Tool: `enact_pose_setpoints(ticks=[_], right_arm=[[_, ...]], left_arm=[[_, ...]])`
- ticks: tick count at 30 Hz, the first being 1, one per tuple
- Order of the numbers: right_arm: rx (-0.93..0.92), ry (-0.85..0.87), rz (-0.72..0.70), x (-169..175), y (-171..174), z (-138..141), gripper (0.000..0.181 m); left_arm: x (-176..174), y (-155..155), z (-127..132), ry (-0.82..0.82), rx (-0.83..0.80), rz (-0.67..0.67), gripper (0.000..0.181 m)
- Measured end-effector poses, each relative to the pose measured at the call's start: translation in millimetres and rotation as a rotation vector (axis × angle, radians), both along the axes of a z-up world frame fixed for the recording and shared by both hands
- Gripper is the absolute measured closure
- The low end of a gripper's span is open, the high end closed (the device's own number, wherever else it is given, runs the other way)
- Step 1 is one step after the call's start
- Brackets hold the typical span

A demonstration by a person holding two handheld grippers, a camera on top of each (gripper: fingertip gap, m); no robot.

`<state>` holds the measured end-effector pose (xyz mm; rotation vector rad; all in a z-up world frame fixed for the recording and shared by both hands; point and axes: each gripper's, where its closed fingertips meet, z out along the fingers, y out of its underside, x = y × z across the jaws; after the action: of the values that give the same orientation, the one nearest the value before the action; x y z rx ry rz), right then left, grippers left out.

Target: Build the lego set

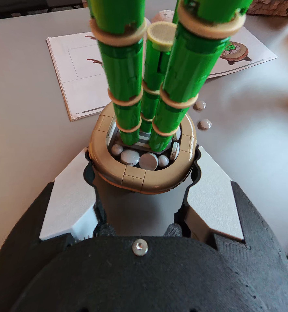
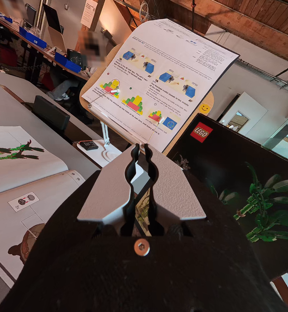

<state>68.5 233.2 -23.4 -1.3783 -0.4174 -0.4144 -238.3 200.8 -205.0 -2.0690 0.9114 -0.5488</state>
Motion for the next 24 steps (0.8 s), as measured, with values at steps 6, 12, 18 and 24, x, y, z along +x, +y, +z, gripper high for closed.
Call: enact_pose_setpoints(ticks=[6, 12, 18, 24], right_arm=[[-0.003, 0.013, 0.016, 0.3, 0.3, -0.4, 0.175], [-0.015, 0.012, 0.039, -4.0, 1.9, -3.5, 0.175], [-0.052, 0.010, 0.084, -13.6, 5.2, -9.7, 0.175], [-0.211, 0.046, 0.265, -47.7, 12.8, -35.5, 0.175]], left_arm=[[-1.1, -8.8, 0.4, -0.009, 0.006, -0.047, 0.063], [1.4, -17.2, 0.4, -0.013, 0.006, -0.097, 0.063], [5.2, -27.3, 0.4, -0.017, 0.007, -0.192, 0.063], [1.7, -36.2, -0.2, -0.024, -0.001, -0.307, 0.064]])
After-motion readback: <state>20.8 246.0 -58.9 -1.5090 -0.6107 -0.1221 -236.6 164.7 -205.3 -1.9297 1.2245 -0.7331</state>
